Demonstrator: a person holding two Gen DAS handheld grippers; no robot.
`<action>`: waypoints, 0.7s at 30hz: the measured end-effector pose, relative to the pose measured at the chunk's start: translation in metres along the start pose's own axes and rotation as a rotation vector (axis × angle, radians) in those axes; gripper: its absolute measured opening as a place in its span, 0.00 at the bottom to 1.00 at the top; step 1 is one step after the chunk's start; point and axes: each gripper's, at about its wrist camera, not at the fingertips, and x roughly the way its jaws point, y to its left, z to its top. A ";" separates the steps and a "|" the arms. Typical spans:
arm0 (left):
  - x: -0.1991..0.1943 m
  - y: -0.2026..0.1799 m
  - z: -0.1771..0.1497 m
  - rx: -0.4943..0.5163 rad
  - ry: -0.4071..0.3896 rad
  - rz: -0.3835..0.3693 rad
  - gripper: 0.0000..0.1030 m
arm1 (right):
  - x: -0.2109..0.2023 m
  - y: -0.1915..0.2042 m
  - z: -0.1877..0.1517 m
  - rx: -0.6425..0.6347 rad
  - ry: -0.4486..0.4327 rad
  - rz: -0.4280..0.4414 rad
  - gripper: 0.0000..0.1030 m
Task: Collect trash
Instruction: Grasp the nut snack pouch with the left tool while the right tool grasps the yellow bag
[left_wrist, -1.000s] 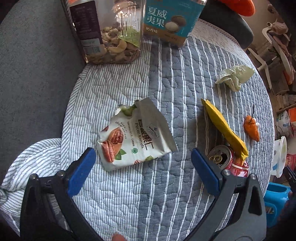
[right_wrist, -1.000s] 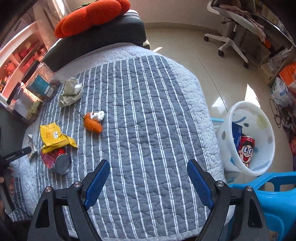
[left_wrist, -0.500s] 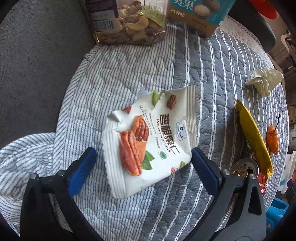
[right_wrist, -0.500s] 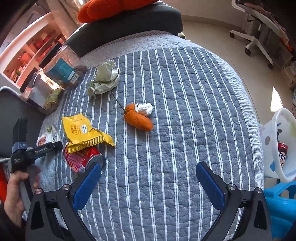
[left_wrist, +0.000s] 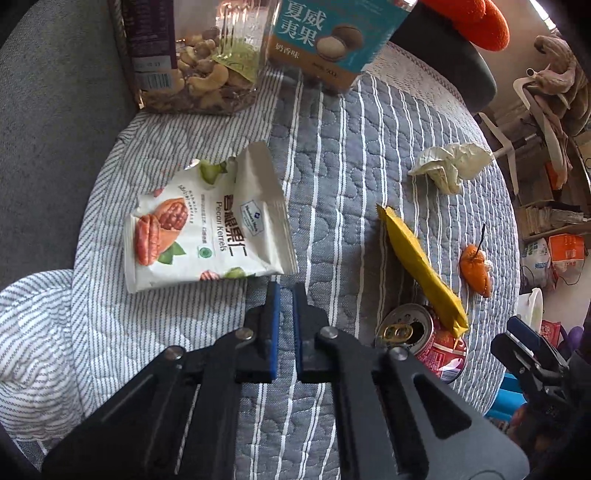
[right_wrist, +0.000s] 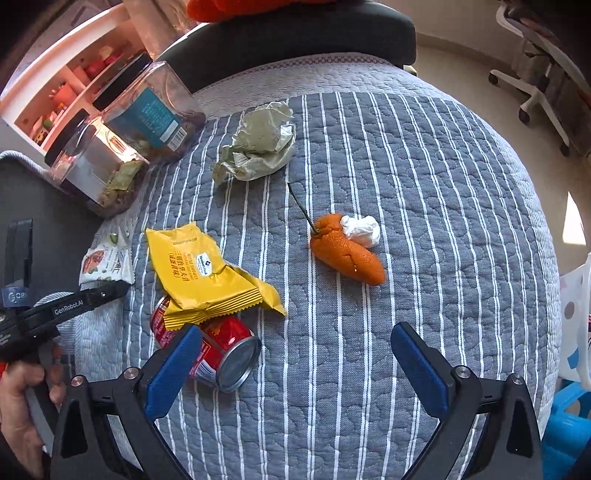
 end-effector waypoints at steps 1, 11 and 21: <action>-0.004 -0.002 -0.001 0.004 -0.006 -0.011 0.06 | 0.003 0.005 0.003 -0.012 -0.003 0.003 1.00; -0.036 -0.010 0.005 0.087 -0.084 0.052 0.06 | 0.034 0.031 0.028 -0.018 0.004 0.146 1.00; -0.021 -0.024 0.016 0.115 -0.111 0.112 0.31 | 0.078 0.042 0.035 0.001 0.086 0.169 0.79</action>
